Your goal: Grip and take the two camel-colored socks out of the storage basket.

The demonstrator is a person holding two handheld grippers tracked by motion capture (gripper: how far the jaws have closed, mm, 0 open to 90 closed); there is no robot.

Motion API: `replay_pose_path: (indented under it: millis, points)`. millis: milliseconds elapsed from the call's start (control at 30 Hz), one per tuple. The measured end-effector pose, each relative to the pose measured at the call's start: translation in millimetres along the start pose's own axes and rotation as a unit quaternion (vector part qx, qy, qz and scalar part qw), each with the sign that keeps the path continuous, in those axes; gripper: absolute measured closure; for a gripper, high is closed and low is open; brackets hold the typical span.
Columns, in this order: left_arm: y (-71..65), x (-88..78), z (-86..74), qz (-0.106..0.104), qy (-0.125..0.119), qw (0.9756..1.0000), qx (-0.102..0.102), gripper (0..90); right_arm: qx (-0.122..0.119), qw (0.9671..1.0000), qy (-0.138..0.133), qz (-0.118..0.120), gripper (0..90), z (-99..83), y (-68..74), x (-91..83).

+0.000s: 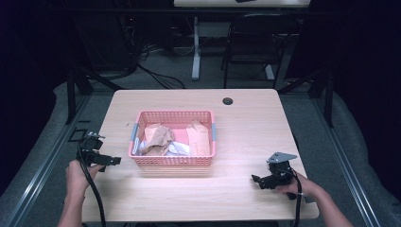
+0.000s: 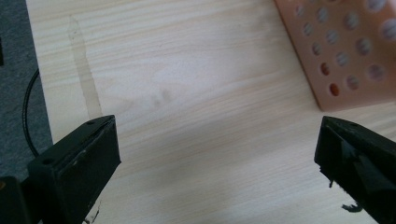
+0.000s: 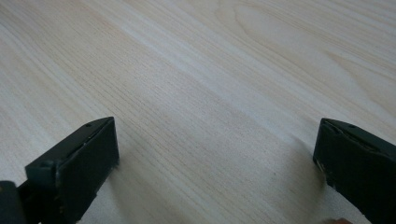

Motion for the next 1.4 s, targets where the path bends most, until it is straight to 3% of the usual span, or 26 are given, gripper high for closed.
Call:
replay_pose_path:
  millis: [467,667,1033,1400]
  points:
    - [-5.6,-21.4,17.1,-0.023,0.004,0.9997,0.005,0.0,0.001,1.0,0.0,-0.001,0.0,0.0,0.1,0.1]
    - [-9.4,-35.2,30.1,-0.029,-0.001,0.9994,0.018,0.0,0.0,1.0,0.0,0.0,0.0,0.0,0.0,0.0]
    - [-24.8,-53.9,61.8,-0.044,-0.007,0.9975,0.055,0.0,0.0,1.0,0.0,0.0,0.0,-0.1,0.1,-0.1]
    - [-55.3,-55.2,97.0,-0.062,-0.003,0.9925,0.106,0.1,0.0,1.0,0.0,0.0,0.0,-0.1,0.0,-0.1]
Point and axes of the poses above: each handheld gripper's, and its own axes: x roughly forward along the jaws, z roughly out of its top, y roughly to its left, the point moved 5 cm from there along x, roughly forward along the jaws, and after that the axes turned 5 degrees about z, right-handed, at the moved point
